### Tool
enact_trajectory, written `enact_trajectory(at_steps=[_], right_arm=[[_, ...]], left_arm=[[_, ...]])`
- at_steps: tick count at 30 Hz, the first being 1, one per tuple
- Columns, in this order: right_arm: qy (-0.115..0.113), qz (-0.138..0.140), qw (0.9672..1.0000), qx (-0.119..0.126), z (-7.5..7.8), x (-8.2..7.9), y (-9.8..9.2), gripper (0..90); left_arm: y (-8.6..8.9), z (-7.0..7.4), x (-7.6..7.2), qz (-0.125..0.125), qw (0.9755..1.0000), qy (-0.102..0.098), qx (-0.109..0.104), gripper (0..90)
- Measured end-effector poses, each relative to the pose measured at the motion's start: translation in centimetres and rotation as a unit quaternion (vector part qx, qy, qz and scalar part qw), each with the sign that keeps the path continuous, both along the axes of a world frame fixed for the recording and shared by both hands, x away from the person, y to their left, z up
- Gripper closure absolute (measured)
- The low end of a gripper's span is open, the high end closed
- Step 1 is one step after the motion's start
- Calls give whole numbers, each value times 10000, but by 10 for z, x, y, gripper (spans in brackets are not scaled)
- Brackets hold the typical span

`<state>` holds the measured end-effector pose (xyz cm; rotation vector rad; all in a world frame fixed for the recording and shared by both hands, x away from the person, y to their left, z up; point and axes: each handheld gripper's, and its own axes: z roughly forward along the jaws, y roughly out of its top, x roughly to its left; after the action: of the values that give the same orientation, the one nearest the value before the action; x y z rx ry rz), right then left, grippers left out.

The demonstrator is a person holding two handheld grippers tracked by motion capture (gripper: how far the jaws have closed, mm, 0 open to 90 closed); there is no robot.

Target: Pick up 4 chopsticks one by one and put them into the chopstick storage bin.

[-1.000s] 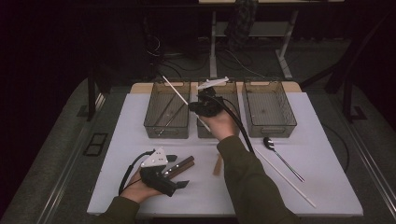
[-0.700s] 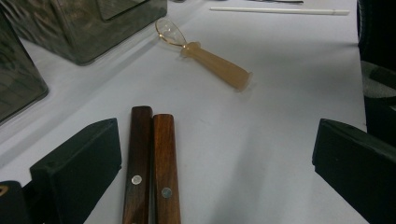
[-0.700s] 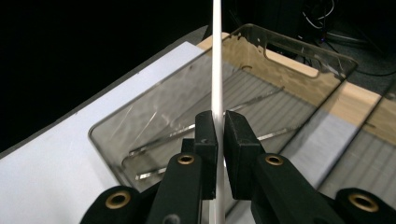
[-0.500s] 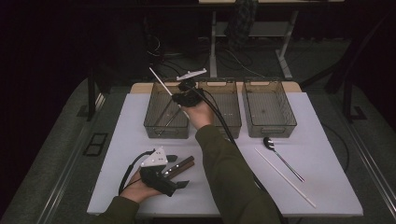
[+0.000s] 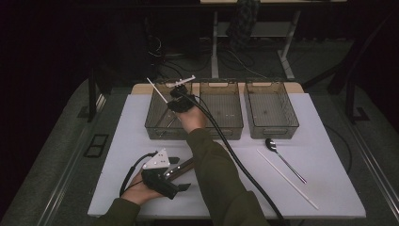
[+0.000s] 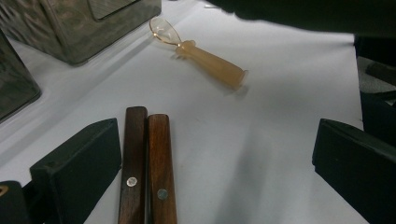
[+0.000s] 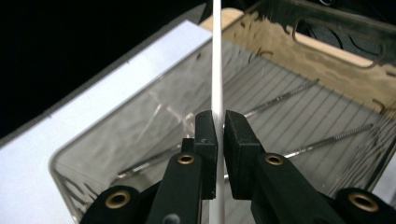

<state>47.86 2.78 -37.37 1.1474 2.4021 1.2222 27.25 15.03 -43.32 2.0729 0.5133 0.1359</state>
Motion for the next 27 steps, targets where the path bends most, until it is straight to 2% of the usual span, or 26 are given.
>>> enact_trajectory(at_steps=[8,9,10,14,19,23,27], right_arm=[[211,-54,9994,-266,-14,0,2,824],[234,-35,9994,-233,-13,0,2,740],[223,-74,9995,-206,-12,0,2,682],[135,-44,9996,-225,-4,-2,-3,627],[41,52,9999,-105,7,-8,-15,565],[78,236,9997,-62,13,-16,-30,506],[14,399,9992,34,17,-27,-49,480]], left_arm=[[0,0,0,-20,10000,-36,51,0],[0,0,0,-21,10000,-35,50,0],[0,0,0,-17,10000,-32,47,0],[-1,0,0,-20,10000,-36,50,0],[0,0,0,-18,10000,-40,57,0],[1,0,0,-27,10000,-39,61,0],[0,0,0,-20,10000,-29,73,0]])
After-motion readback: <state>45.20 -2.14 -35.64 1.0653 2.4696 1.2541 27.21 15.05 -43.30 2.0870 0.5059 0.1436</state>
